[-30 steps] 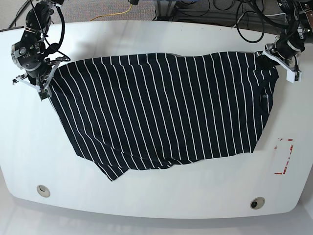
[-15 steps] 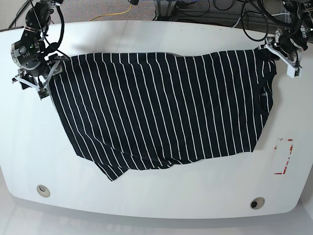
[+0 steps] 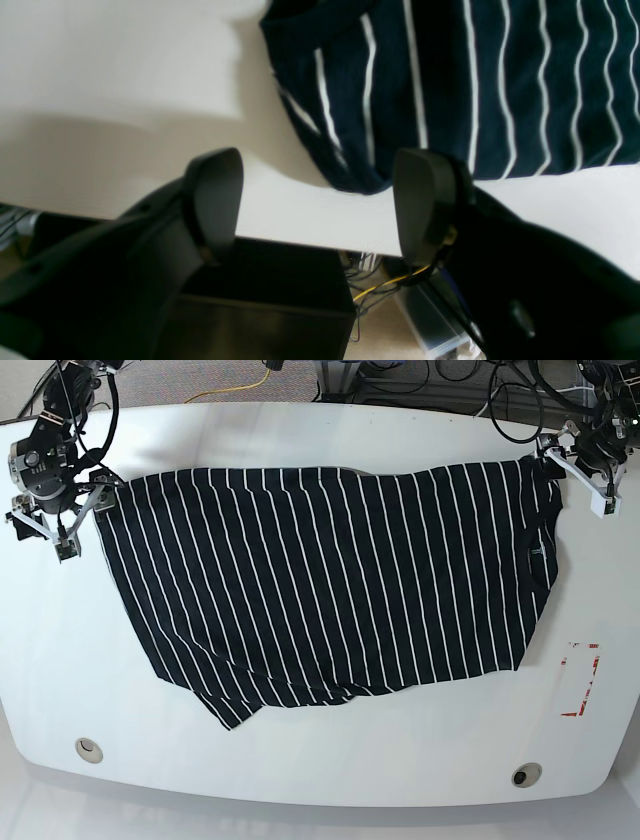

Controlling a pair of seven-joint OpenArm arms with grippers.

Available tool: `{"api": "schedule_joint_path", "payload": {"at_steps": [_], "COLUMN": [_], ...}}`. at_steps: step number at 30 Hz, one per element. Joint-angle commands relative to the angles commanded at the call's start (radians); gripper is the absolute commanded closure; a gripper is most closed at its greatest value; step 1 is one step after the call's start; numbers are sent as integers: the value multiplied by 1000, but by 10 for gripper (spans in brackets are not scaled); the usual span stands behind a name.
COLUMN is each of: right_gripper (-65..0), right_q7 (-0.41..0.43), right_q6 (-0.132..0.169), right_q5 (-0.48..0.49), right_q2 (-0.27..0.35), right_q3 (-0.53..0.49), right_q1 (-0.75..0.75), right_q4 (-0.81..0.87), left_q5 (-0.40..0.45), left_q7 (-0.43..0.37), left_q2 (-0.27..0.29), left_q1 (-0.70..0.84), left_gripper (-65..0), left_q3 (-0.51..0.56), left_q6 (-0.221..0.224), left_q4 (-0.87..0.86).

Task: Layout the t-shirt on the table in an organized manner, then fold the t-shirt properly
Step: 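Lay the shirt flat, stretching it between both grippers, then release the shirt and move the right gripper onto the shirt's edge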

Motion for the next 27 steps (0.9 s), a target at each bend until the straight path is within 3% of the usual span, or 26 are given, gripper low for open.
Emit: {"api": "schedule_joint_path", "payload": {"at_steps": [7,15,23,27], "right_gripper": [-541,-541,-541,-539], "right_q7": [0,0,0,0], "right_q6": [0,0,0,0], "right_q5": [68,74,71,69], "right_q2": [-100,-192,-264,-287], "right_q3": [-34,-204,-322,-381], "right_q1": [41,48,46,46], "right_q4": [0,0,0,0], "left_q5": [0,2,6,64], "left_q7": [-2,-2,-3,-3], "left_q2": [-26,-51,-92,-94], "left_q1": [-101,-304,-451,-503], "left_gripper": [-447,-447,-447,-447], "left_q3": [-51,-147,-157,-149], "left_q6": [0,0,0,0], "left_q4": [3,0,-3,-5]}}
